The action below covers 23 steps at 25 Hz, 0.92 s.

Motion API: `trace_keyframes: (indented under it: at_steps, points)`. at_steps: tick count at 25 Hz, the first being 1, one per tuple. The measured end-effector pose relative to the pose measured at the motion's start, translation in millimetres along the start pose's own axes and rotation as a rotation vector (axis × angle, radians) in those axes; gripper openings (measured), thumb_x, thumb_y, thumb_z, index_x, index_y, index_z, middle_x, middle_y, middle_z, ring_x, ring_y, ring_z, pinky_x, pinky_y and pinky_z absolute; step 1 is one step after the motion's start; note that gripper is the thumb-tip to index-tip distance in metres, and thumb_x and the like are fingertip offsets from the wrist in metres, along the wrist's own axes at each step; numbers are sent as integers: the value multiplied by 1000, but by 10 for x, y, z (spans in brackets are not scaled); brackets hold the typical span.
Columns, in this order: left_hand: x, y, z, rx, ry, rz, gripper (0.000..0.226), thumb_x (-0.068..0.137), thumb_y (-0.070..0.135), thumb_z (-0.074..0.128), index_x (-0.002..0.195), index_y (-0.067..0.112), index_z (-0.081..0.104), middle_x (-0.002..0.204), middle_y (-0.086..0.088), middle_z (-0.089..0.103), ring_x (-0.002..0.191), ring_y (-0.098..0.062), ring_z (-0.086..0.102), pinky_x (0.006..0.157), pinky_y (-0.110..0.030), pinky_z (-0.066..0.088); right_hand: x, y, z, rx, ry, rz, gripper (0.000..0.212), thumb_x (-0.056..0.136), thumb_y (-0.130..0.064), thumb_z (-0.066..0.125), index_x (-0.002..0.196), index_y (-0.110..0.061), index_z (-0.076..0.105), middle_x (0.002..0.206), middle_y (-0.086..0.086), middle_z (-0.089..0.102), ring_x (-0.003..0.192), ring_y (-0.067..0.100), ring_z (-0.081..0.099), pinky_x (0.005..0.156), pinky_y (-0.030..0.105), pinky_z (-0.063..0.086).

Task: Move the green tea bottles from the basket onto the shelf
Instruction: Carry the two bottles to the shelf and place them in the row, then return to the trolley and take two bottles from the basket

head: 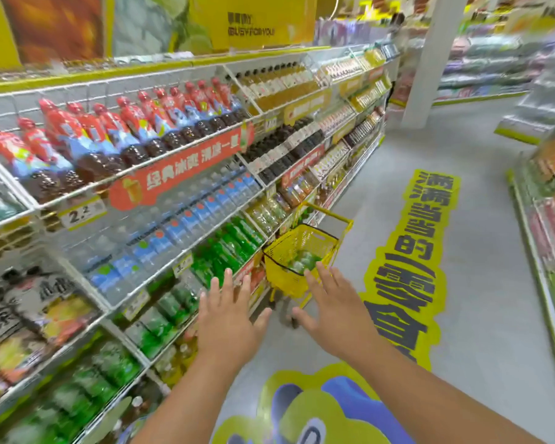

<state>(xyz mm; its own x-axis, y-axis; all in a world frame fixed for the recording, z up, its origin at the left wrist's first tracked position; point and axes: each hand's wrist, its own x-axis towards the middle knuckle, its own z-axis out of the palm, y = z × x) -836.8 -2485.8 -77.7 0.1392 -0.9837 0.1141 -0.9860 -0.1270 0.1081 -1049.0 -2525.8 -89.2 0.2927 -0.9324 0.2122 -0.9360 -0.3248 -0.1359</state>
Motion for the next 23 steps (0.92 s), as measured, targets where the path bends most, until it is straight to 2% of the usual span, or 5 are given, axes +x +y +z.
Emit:
trace_keyframes:
  at_steps: [7, 11, 15, 19, 23]
  points:
    - [950, 927, 110, -25, -7, 155, 92, 82, 78, 14, 158, 30, 26, 168, -8, 11, 154, -34, 14, 121, -53, 15, 404, 979, -129, -7, 7, 178, 84, 90, -71, 32, 152, -17, 46, 159, 14, 42, 146, 39, 39, 112, 56, 41]
    - [1674, 1366, 337, -30, -6, 249, 98, 80, 81, -3, 159, 28, 24, 168, -11, 11, 153, -35, 15, 120, -55, 18, 832, 1447, -72, -52, 61, 244, 82, 91, -71, 32, 149, -16, 51, 157, 13, 46, 145, 38, 42, 112, 54, 44]
    - [2533, 1762, 561, -117, -2, 328, 83, 90, 73, 28, 153, 21, 41, 163, -14, 28, 149, -37, 28, 117, -55, 28, 1439, 1960, 22, -93, 75, 310, 88, 98, -75, 13, 151, -15, 49, 159, 14, 43, 147, 38, 39, 113, 56, 41]
    - [3342, 2101, 720, -132, 12, 407, 81, 89, 70, 31, 156, 24, 33, 166, -12, 20, 152, -35, 18, 120, -54, 20, 2043, 2402, 123, -124, 69, 381, 80, 94, -68, 34, 149, -13, 52, 157, 15, 45, 144, 39, 43, 108, 57, 46]
    - [4031, 2436, 876, -93, -49, 457, 84, 87, 71, 23, 156, 25, 33, 166, -13, 21, 151, -38, 21, 119, -56, 22, 2538, 2799, 251, -91, 57, 434, 80, 93, -69, 32, 152, -17, 48, 160, 13, 41, 145, 39, 41, 113, 55, 42]
